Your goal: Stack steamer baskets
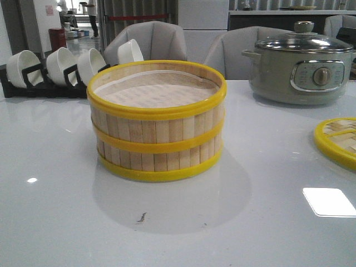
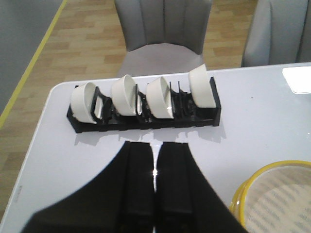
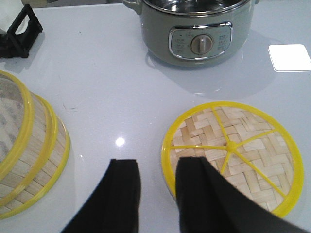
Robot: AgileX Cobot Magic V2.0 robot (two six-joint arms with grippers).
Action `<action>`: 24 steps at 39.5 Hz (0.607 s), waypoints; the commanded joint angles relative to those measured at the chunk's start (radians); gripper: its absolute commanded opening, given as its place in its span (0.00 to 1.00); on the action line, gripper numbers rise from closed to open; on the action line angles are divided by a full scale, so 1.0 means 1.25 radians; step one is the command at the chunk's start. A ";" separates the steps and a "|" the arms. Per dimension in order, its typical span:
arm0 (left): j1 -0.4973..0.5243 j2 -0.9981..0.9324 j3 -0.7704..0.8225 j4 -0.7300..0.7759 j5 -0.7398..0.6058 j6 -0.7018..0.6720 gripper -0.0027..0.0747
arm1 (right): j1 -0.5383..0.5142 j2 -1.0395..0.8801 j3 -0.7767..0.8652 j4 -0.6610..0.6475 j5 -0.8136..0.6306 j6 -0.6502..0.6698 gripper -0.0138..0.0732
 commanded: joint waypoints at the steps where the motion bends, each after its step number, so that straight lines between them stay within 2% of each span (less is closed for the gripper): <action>1: 0.015 -0.105 0.083 0.005 -0.095 -0.030 0.14 | 0.002 -0.007 -0.032 0.000 -0.055 -0.002 0.52; 14: 0.019 -0.388 0.552 0.007 -0.294 -0.099 0.14 | 0.002 -0.007 -0.032 0.001 -0.055 -0.002 0.52; 24: 0.019 -0.575 0.823 0.007 -0.396 -0.101 0.14 | 0.002 -0.007 -0.032 0.001 -0.055 -0.002 0.52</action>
